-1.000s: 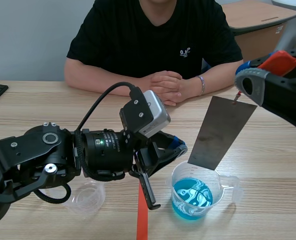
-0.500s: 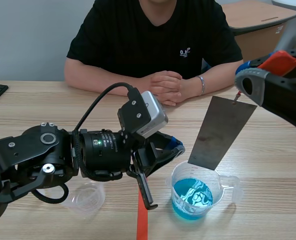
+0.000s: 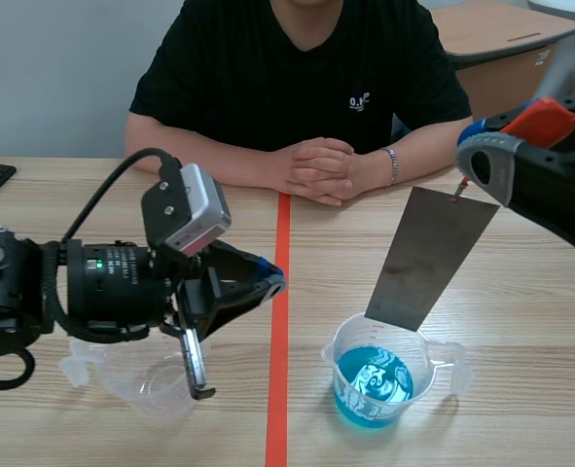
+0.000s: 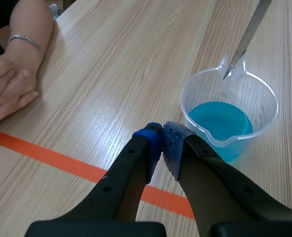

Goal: Do the redox reaction experiment.
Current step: 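Raise the plate and point at it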

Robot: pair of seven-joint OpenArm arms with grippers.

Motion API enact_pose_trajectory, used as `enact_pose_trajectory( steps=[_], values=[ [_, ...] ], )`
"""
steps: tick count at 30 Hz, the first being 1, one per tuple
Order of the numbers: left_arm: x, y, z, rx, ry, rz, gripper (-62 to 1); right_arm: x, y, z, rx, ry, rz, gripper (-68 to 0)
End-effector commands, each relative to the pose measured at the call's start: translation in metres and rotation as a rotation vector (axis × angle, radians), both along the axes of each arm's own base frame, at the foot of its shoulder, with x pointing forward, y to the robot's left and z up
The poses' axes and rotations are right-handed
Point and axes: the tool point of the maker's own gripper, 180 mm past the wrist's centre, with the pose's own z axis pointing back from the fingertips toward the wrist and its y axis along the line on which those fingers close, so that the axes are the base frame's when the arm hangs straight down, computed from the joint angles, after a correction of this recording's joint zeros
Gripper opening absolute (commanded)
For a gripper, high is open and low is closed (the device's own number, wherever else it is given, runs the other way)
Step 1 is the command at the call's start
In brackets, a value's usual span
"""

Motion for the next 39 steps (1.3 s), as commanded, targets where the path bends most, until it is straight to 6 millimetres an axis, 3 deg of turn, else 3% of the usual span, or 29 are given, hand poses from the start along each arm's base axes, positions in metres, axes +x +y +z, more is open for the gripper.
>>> enact_pose_trajectory(
  steps=[1, 6, 17, 29, 39],
  values=[
    [-0.004, 0.003, 0.01, -0.024, -0.009, -0.007, -56.7, -0.002, 0.004, 0.009, 0.016, -0.022, 0.027, -66.0],
    [-0.015, 0.038, 0.002, 0.006, 0.018, 0.026, -56.7, -0.002, 0.004, 0.009, 0.015, -0.022, 0.027, -66.0],
    [-0.04, 0.136, -0.015, 0.081, 0.113, 0.217, -56.7, -0.002, 0.004, 0.009, 0.015, -0.022, 0.027, -66.0],
    [-0.081, 0.209, -0.049, 0.201, 0.17, 0.536, -56.7, -0.002, 0.004, 0.009, 0.014, -0.021, 0.027, -66.0],
    [-0.135, 0.245, -0.069, 0.251, 0.239, 0.813, -56.7, -0.002, 0.004, 0.009, 0.014, -0.021, 0.027, -66.0]
  ],
)
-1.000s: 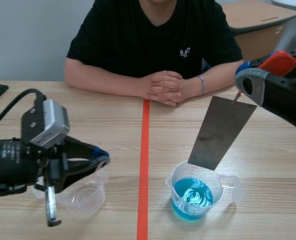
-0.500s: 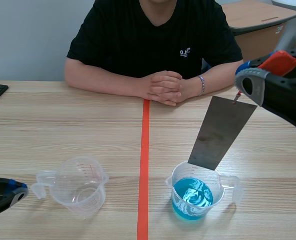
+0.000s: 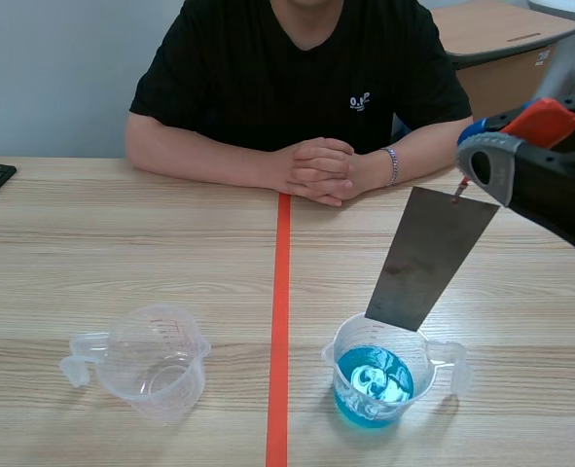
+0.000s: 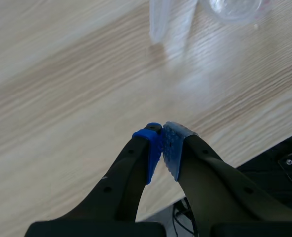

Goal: Do the redox reaction experiment.
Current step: 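Raise the plate and point at it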

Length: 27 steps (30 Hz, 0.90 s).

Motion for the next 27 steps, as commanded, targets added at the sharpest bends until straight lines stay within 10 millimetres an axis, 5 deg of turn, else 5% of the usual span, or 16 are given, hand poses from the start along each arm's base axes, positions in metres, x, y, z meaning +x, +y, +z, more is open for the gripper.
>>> enact_pose_trajectory(
  steps=[1, 15, 27],
  values=[
    [-0.002, -0.002, 0.002, -0.019, -0.012, 0.024, -56.7, -0.002, 0.004, 0.009, 0.015, -0.021, 0.027, -66.0],
    [-0.045, 0.012, -0.025, 0.12, 0.09, 0.189, -56.7, 0.0, 0.0, 0.002, -0.002, -0.001, 0.011, -66.0],
    [-0.051, 0.012, -0.026, 0.122, 0.101, 0.209, -56.7, 0.006, -0.004, -0.016, 0.026, 0.046, 0.001, -66.0]
  ],
)
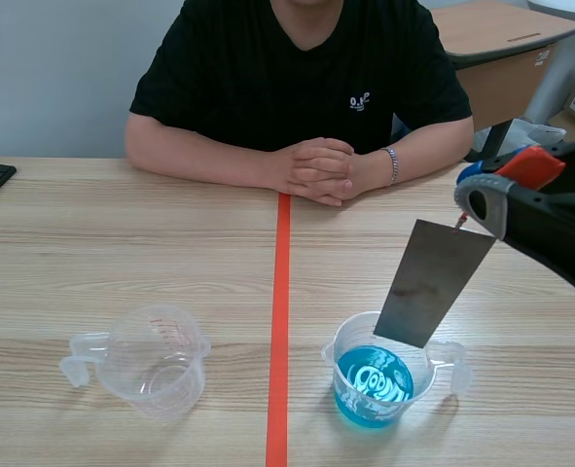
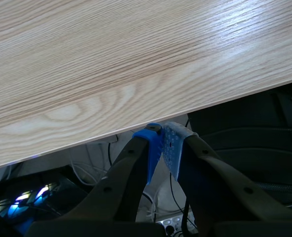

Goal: Do the redox reaction experiment.
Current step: 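Raise the plate and point at it, then lower the plate into the blue solution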

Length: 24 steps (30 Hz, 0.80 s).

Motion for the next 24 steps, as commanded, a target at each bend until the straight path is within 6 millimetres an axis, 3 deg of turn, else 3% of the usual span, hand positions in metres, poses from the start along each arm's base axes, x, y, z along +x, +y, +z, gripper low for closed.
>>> enact_pose_trajectory(
  steps=[1, 24],
  values=[
    [-0.002, -0.002, 0.002, -0.005, -0.002, -0.002, -56.7, 0.003, 0.002, 0.005, 0.011, -0.027, 0.023, -66.0],
    [-0.007, -0.001, -0.002, 0.019, 0.03, -0.021, -56.7, 0.018, 0.006, -0.083, -0.022, 0.107, 0.051, -66.0]
  ],
)
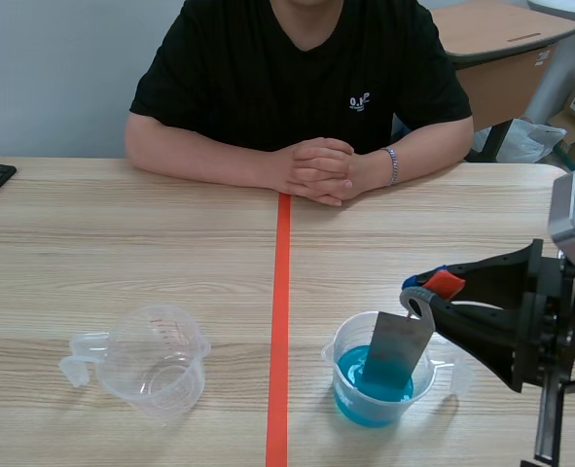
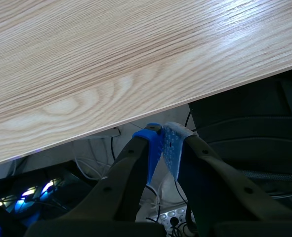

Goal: Do the redox reaction experiment.
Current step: 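Lower the plate into the blue solution, then hold the plate still in the solution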

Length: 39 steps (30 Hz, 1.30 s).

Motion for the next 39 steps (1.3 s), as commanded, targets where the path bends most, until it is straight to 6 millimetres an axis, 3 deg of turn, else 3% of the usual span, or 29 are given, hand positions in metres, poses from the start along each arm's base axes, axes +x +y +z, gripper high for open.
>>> enact_pose_trajectory(
  steps=[1, 9, 39],
  values=[
    [-0.002, -0.002, 0.002, -0.008, -0.003, 0.0, -56.7, 0.004, 0.001, 0.01, 0.021, -0.028, 0.007, -66.0],
    [-0.002, -0.002, 0.002, -0.007, -0.003, 0.0, -56.7, 0.005, -0.003, -0.005, 0.001, -0.023, -0.026, -66.0],
    [-0.002, -0.002, 0.002, -0.007, -0.003, 0.0, -56.7, 0.005, -0.003, -0.005, 0.001, -0.022, -0.026, -66.0]
  ],
)
